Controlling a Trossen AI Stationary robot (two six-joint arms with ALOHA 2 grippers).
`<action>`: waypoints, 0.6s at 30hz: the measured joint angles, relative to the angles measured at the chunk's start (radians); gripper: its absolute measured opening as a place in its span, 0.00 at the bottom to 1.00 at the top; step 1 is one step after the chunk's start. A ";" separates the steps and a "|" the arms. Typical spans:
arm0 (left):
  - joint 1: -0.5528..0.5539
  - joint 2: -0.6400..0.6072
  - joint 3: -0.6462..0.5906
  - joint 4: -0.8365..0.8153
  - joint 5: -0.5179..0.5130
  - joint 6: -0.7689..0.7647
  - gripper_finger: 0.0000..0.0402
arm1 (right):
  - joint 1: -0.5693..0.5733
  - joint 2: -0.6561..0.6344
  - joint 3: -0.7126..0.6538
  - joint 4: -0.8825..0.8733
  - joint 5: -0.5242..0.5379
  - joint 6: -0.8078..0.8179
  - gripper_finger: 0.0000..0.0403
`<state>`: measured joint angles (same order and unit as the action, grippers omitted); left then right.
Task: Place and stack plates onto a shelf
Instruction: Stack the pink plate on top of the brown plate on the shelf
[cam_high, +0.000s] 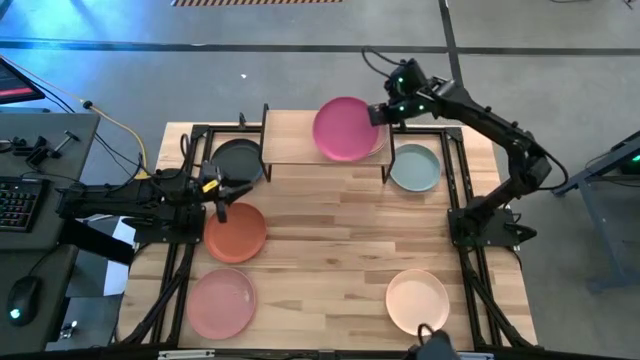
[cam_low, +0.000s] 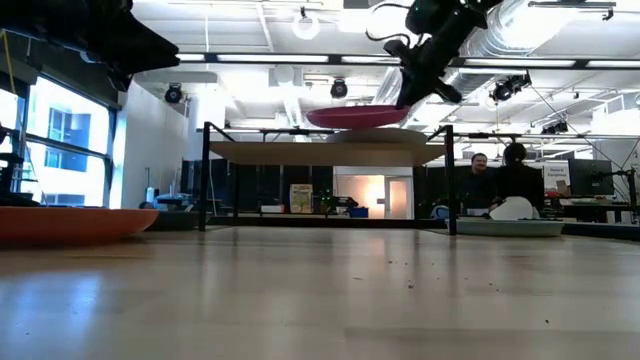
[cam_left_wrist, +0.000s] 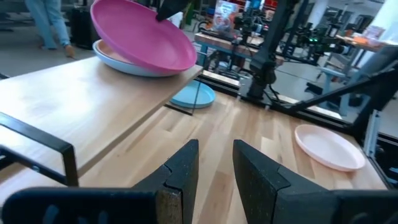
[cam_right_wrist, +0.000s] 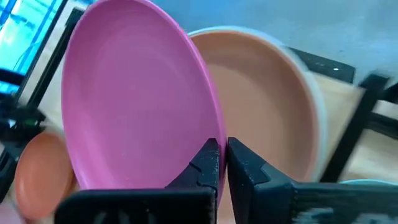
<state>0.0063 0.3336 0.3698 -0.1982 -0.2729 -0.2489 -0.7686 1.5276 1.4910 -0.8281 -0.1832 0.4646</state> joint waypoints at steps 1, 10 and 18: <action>0.000 0.000 0.000 0.000 -0.005 0.000 0.22 | -0.016 0.000 0.000 -0.003 -0.005 -0.004 0.00; 0.000 0.000 0.000 0.000 -0.040 0.000 0.22 | -0.095 0.000 0.000 -0.084 -0.014 -0.068 0.00; 0.000 0.000 0.000 0.000 -0.065 -0.001 0.22 | -0.080 0.004 0.000 -0.107 0.029 -0.108 0.00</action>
<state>0.0063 0.3336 0.3698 -0.1982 -0.3378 -0.2497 -0.8489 1.5314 1.4910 -0.9349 -0.1545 0.3562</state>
